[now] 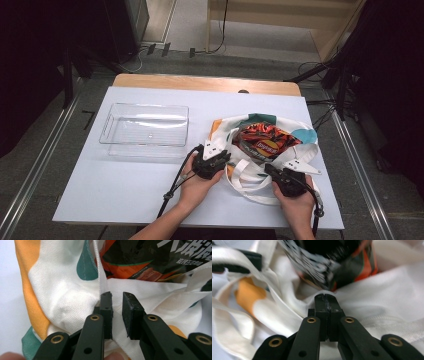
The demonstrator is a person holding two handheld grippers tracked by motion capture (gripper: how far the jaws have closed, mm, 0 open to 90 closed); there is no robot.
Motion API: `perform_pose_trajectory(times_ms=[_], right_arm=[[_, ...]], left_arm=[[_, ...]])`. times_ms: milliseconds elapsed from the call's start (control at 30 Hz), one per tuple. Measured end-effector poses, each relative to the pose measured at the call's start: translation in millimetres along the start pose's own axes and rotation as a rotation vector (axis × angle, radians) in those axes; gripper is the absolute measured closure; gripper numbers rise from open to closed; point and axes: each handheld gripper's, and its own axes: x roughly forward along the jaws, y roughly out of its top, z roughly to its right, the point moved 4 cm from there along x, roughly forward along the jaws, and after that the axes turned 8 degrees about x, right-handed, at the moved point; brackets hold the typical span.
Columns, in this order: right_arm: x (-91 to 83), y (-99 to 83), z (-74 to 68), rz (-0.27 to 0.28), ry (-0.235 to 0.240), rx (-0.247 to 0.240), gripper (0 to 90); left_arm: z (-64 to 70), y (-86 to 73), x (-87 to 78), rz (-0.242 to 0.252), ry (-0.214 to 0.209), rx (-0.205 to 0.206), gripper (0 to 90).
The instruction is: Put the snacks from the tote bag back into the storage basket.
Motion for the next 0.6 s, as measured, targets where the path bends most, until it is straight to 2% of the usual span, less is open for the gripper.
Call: perform_pose_trajectory(times_ms=[67,133,167,233,267,300,333,367,400,433,500,533,567,600], right_arm=[[6.5,-2.6,3.0,-0.021,-0.012,-0.007,90.0],[7.3,-2.6,3.9,-0.02,-0.003,0.001,90.0],[2.5,-0.7,2.8,0.006,0.012,0.009,86.2],[-8.0,1.9,1.4,0.054,0.017,0.011,73.0],[-8.0,1.9,1.4,0.054,0.017,0.011,73.0],[-14.9,4.2,0.6,0.095,0.03,0.017,68.1],[-29.1,9.8,-1.4,0.185,0.051,0.017,59.9],[-34.7,12.6,-2.5,0.218,0.054,0.022,56.2],[-34.7,12.6,-2.5,0.218,0.054,0.022,56.2],[-38.1,15.1,-2.9,0.242,0.055,0.023,52.3],[-37.7,19.4,-4.4,0.249,0.071,0.042,42.5],[-34.7,21.4,-4.7,0.243,0.072,0.042,38.3],[-29.6,25.5,-4.6,0.238,0.073,0.054,29.1],[-26.2,28.3,-4.7,0.236,0.083,0.067,25.8]], left_arm=[[0.5,-2.5,1.8,0.001,-0.003,0.002,79.0],[-0.4,-2.6,2.0,0.001,-0.009,-0.008,79.0],[-0.8,-2.8,2.0,-0.002,-0.012,-0.01,78.9],[-0.7,-2.9,1.5,0.004,-0.007,-0.012,78.8],[-0.8,-3.0,1.2,0.007,-0.008,-0.012,78.8],[-0.9,-3.1,0.8,0.01,-0.004,-0.011,78.6],[-0.3,-3.1,0.5,0.013,0.0,-0.01,78.2],[0.4,-3.2,0.2,0.017,0.011,-0.002,78.1],[0.4,-3.2,0.2,0.017,0.011,-0.002,78.0],[1.1,-3.2,0.1,0.015,0.016,0.002,78.0],[0.7,-3.3,0.0,0.015,0.014,0.001,78.0],[0.4,-3.4,0.1,0.016,0.012,-0.006,78.0],[0.3,-3.4,0.1,0.017,0.009,-0.008,78.0],[0.1,-3.4,0.3,0.018,0.006,-0.012,78.0]])
